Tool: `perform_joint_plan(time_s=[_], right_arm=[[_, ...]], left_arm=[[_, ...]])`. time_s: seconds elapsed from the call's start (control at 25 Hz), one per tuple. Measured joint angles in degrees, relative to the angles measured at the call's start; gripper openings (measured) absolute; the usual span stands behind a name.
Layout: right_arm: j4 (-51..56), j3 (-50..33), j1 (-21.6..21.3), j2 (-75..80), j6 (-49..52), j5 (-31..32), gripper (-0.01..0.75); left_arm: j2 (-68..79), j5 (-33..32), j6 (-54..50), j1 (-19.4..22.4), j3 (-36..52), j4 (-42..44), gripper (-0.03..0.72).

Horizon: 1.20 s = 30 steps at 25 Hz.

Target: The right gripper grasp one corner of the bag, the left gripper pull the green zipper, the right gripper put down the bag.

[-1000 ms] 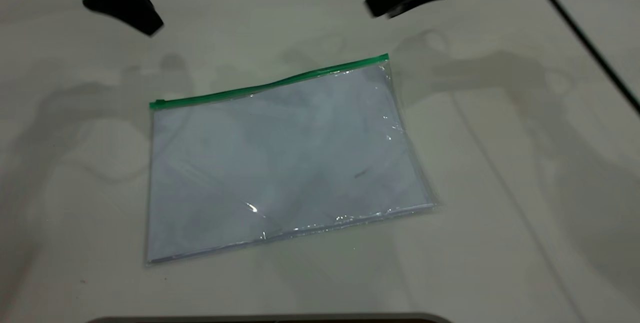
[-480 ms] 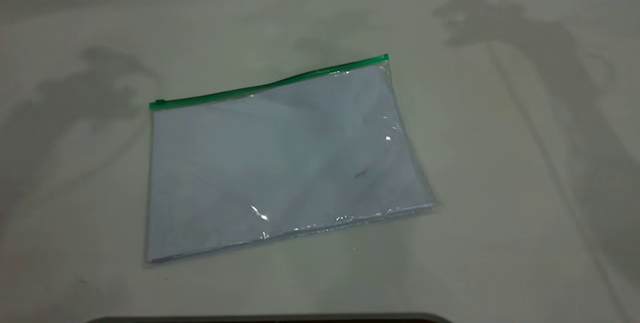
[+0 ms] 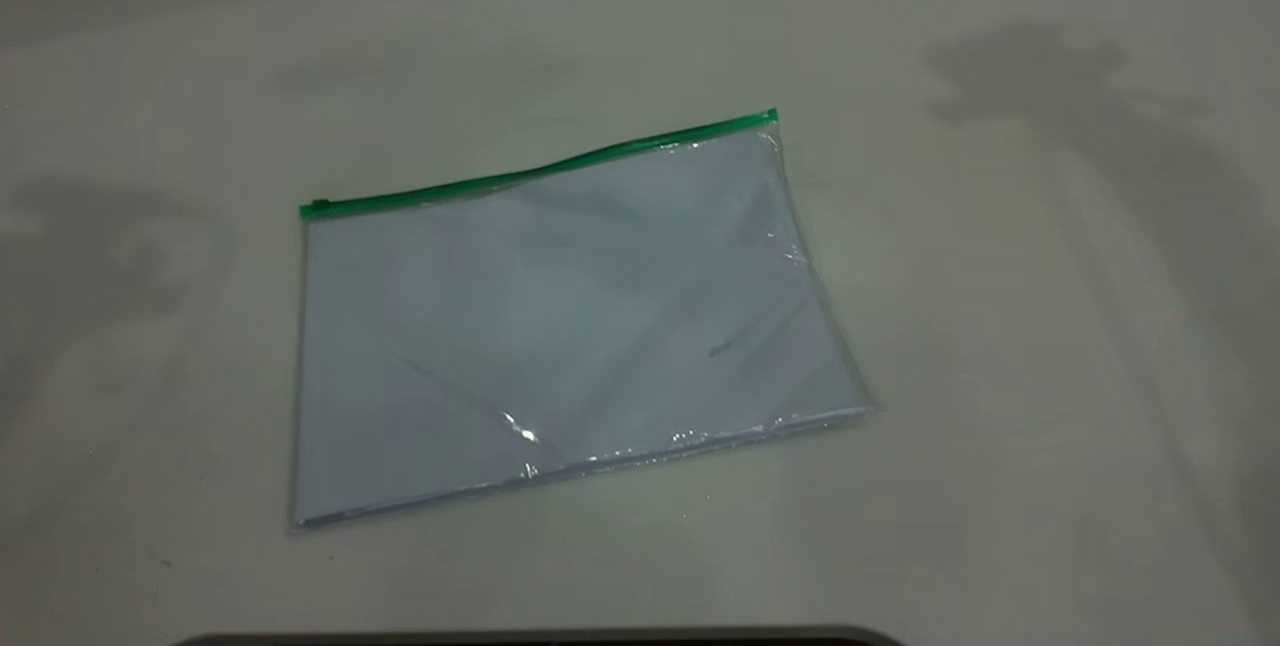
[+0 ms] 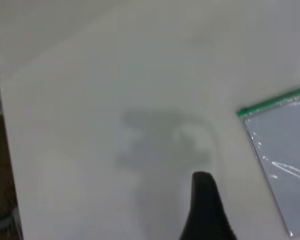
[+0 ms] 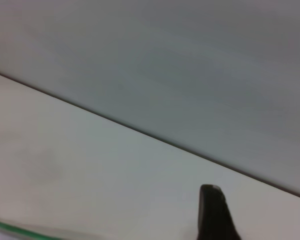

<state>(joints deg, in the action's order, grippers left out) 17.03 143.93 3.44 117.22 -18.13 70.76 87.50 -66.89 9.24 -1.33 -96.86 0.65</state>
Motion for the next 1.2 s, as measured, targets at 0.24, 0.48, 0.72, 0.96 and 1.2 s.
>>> perform_joint_plan(time_s=[0.24, 0.48, 0.72, 0.96, 1.2], right_arm=[[1.05, -14.61, 0.0, -19.25, 0.49, 0.0, 0.477], [3.99, -36.39, 0.05, -39.3, 0.49, 0.0, 0.476], [8.06, -60.7, 0.05, -57.68, -3.16, 0.0, 0.476], [9.52, -81.99, 0.05, -76.27, -3.21, 0.0, 0.476], [9.51, -95.78, 0.05, -91.44, -3.21, 0.0, 0.476]], left_arm=[[-6.27, 0.0, 0.0, 0.0, 0.0, 0.05, 0.57], [-11.33, 0.0, -0.55, 0.0, 0.0, -0.02, 0.569], [-20.11, 0.0, -4.66, 0.0, 6.6, -0.13, 0.568], [-34.12, 0.0, -5.31, 0.0, 22.43, -0.07, 0.568], [-49.29, 0.0, -5.29, 0.0, 37.74, -0.27, 0.568]])
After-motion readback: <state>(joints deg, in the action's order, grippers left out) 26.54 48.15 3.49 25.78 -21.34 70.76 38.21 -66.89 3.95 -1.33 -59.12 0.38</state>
